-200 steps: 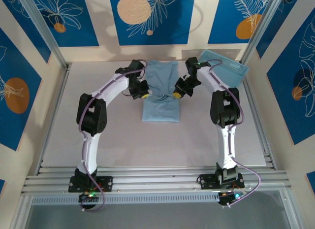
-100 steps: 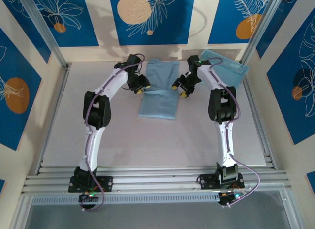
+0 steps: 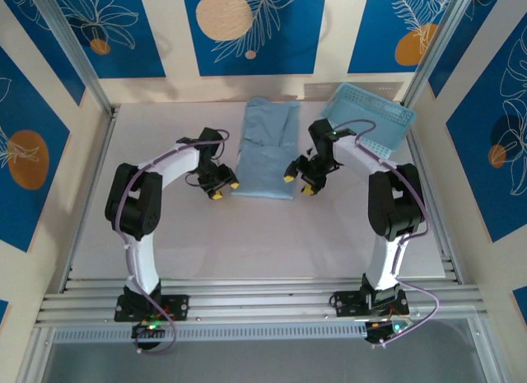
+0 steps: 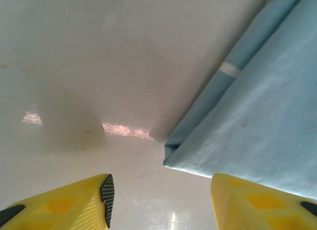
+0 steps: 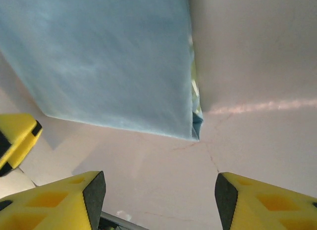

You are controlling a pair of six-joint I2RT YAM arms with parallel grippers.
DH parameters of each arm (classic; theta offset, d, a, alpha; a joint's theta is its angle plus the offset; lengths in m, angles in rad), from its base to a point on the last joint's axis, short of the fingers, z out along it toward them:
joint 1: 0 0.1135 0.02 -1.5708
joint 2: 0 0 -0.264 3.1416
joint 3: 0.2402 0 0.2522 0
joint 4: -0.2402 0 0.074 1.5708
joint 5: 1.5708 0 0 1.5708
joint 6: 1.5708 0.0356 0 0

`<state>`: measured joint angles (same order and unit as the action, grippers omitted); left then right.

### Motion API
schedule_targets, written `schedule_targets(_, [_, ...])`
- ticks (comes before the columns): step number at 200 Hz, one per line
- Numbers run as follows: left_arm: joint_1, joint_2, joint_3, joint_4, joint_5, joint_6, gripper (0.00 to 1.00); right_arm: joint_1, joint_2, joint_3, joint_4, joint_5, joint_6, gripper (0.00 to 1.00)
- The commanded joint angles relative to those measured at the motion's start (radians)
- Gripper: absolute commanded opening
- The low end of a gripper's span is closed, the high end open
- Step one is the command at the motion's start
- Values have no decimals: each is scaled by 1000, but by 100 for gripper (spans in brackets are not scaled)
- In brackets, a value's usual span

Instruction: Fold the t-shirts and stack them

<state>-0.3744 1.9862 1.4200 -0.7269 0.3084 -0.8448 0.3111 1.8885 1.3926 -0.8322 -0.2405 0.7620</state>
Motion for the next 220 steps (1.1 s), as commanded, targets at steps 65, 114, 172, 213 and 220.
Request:
schedule_targets(65, [-38,144,54,160,63,-58,40,0,119,-17,115,-98,101,60])
schedule_targets(114, [-46,111,10,201,64,-74,2,-3,174,18,120,-100,138,42])
schedule_targets(172, [-55,-11,-123,215,100,-85,0,-11,131,39,69,-30,112,1])
schedule_targets(213, [-94,-122,-231,185,156,-41,0,-3,49,-7,-7,-31,28,0])
schedule_targets(220, [-102,-143,-251,181,169,-32,0,0,23,-29,-15,-42,14,0])
